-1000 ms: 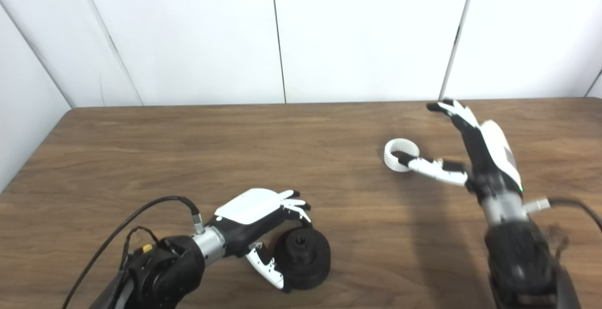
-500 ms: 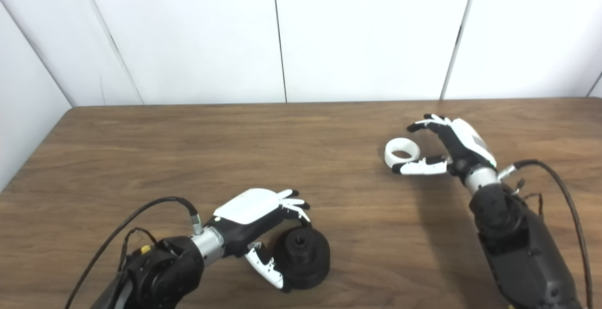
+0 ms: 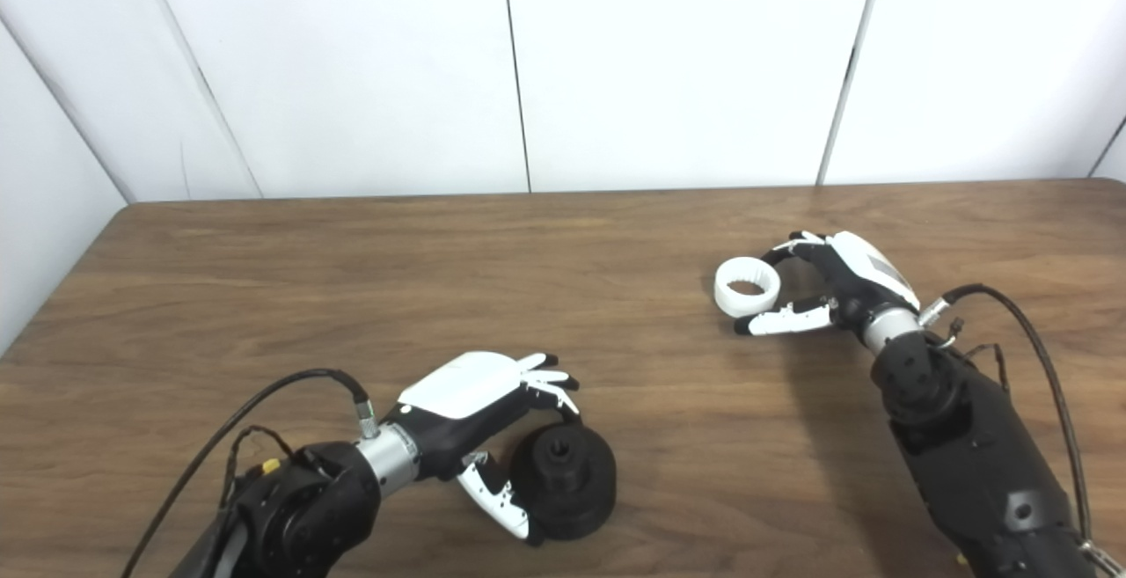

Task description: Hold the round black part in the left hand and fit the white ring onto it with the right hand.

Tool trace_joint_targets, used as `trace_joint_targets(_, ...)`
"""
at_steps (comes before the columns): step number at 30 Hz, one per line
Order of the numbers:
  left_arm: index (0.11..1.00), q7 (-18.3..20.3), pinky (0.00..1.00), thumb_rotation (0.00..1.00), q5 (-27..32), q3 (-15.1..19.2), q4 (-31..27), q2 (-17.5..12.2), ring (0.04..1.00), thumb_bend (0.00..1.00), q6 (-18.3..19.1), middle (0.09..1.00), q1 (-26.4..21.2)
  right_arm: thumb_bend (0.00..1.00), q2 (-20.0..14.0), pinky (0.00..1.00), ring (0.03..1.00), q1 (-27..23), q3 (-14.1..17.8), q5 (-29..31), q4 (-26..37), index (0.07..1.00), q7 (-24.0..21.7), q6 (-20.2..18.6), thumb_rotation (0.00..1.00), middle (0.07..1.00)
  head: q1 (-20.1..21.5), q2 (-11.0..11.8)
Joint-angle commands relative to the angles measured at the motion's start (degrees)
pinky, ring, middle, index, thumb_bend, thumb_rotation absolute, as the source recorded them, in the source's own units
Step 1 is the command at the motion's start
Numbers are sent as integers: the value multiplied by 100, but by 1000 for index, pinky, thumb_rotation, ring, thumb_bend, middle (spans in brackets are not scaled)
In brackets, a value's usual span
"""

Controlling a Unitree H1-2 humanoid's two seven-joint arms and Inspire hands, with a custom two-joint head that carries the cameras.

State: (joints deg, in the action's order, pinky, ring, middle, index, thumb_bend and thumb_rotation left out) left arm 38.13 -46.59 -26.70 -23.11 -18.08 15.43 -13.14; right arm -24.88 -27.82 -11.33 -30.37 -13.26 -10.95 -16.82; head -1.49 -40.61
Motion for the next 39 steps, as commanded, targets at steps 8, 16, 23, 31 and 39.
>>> trace_joint_targets(8, 659, -32, 897, 236, -97, 46, 0, -18, 996, 862, -30, 922, -78, 909, -129, 932, 1000, -392, -9, 1, -72, 757, 61, 273, 388, 938, -28, -5)
trace_joint_targets(16, 661, -10, 906, 239, -108, 43, -20, -23, 1000, 855, -25, 925, -70, 892, -62, 897, 991, -433, -31, -18, -164, 743, 171, 395, 373, 921, -50, -6)
trace_joint_targets(23, 659, -8, 907, 246, -143, 31, -1, -35, 998, 856, -41, 924, -81, 877, 6, 897, 981, -448, -42, -3, -198, 729, 274, 473, 352, 907, -42, -1)
trace_joint_targets(31, 659, -13, 907, 229, -131, 51, -26, 7, 998, 856, -14, 925, -71, 873, 76, 884, 973, -444, -86, 12, -156, 724, 274, 443, 338, 900, -63, -21)
trace_joint_targets(39, 661, -2, 911, 241, -155, 54, -40, 3, 1000, 858, -15, 925, -60, 871, 110, 893, 964, -437, -183, -17, -187, 719, 272, 451, 354, 897, -81, -31)
